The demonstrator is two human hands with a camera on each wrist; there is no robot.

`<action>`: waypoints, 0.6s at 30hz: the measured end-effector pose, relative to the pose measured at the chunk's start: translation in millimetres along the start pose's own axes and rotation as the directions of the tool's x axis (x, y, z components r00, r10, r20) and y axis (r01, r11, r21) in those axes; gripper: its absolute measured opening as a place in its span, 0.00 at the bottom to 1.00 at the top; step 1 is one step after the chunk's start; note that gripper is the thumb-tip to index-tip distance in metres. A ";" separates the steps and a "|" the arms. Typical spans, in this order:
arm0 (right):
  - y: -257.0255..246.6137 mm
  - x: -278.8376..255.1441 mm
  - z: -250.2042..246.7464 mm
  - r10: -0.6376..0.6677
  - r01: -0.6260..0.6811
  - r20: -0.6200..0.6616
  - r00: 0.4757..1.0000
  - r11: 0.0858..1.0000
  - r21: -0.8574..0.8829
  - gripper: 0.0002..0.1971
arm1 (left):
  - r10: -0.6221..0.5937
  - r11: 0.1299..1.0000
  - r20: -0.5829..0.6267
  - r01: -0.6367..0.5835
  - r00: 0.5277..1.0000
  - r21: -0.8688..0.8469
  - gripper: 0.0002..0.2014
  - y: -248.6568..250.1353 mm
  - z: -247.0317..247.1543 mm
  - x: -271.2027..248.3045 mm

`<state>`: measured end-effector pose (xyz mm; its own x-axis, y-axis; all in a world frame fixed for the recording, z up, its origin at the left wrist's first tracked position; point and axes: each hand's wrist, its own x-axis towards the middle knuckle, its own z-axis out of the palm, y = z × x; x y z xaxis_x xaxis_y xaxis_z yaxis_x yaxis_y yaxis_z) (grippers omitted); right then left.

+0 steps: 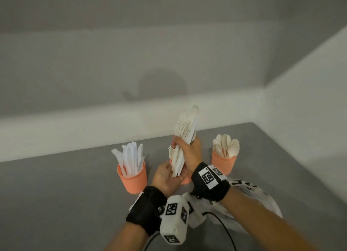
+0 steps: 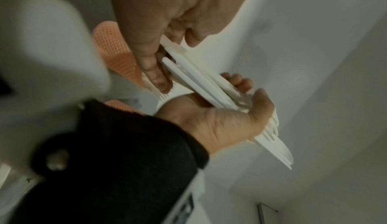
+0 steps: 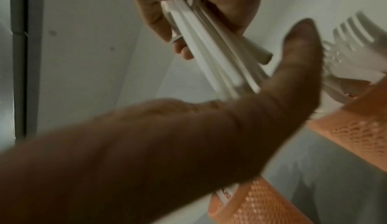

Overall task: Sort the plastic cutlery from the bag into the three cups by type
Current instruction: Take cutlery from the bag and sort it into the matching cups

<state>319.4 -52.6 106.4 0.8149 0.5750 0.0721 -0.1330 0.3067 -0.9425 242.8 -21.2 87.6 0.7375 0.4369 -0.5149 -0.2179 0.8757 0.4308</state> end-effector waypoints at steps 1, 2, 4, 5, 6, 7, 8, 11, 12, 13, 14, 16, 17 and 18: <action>5.0 -2.3 3.1 0.012 -0.012 0.004 1.000 1.000 -0.001 0.07 | 0.005 1.000 0.006 -0.005 1.000 -0.002 0.15 3.1 -1.7 -0.5; 9.5 -4.5 5.4 0.025 -0.025 0.013 1.000 1.000 -0.001 0.09 | 0.008 1.000 0.010 -0.008 1.000 0.002 0.15 5.1 -2.6 -1.6; 17.3 -6.0 8.4 0.069 -0.068 0.036 0.997 0.998 -0.018 0.12 | 0.033 0.998 0.025 -0.035 0.999 0.052 0.15 4.7 -4.0 -2.2; 19.5 -6.3 9.4 0.090 -0.089 0.041 0.995 0.996 -0.028 0.12 | 0.053 0.995 0.035 -0.056 0.998 0.083 0.16 3.6 -4.2 -1.9; 21.2 -6.5 9.5 0.111 -0.109 0.037 0.993 0.993 -0.039 0.10 | 0.068 0.991 0.062 -0.074 0.996 0.113 0.16 1.4 -4.1 -2.3; 22.1 -6.2 9.0 0.127 -0.126 0.019 0.992 0.991 -0.050 0.08 | 0.082 0.985 0.085 -0.094 0.993 0.146 0.16 -0.6 -5.3 -2.1; 23.2 -5.1 8.1 0.137 -0.137 -0.002 0.991 0.989 -0.065 0.04 | 0.094 0.974 0.111 -0.114 0.989 0.194 0.16 -2.1 -6.6 -2.2; 25.8 1.5 2.8 0.139 -0.144 -0.050 0.989 0.983 -0.116 0.08 | 0.128 0.895 0.225 -0.211 0.966 0.394 0.14 -0.2 -16.3 0.5; 25.9 3.2 1.1 0.148 -0.154 -0.056 0.987 0.977 -0.145 0.10 | 0.111 0.851 0.270 -0.232 0.956 0.472 0.14 1.2 -19.0 0.3; 25.8 4.5 -0.6 0.157 -0.164 -0.050 0.986 0.972 -0.167 0.11 | 0.086 0.797 0.309 -0.251 0.947 0.549 0.14 3.2 -20.8 -0.1; 25.3 4.2 -2.1 0.165 -0.167 -0.023 0.986 0.969 -0.181 0.12 | 0.063 0.739 0.339 -0.272 0.939 0.616 0.14 4.9 -21.3 -0.9; 26.0 1.8 -3.9 0.187 -0.173 0.055 0.981 0.966 -0.191 0.11 | 0.046 0.616 0.356 -0.307 0.933 0.726 0.16 8.5 -20.1 -2.2; 24.1 -1.3 -3.4 0.203 -0.180 0.102 0.974 0.964 -0.194 0.09 | 0.062 0.556 0.346 -0.321 0.936 0.767 0.16 10.0 -19.1 -3.0; 22.9 -4.6 -3.1 0.207 -0.174 0.157 0.966 0.964 -0.201 0.07 | 0.085 0.508 0.334 -0.329 0.939 0.796 0.16 11.0 -17.7 -4.1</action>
<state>314.4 -50.5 83.5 0.6709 0.7378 -0.0745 -0.1568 0.0429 -0.9867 226.1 -9.7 81.3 0.8875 0.4156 -0.1992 0.1551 0.1376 0.9783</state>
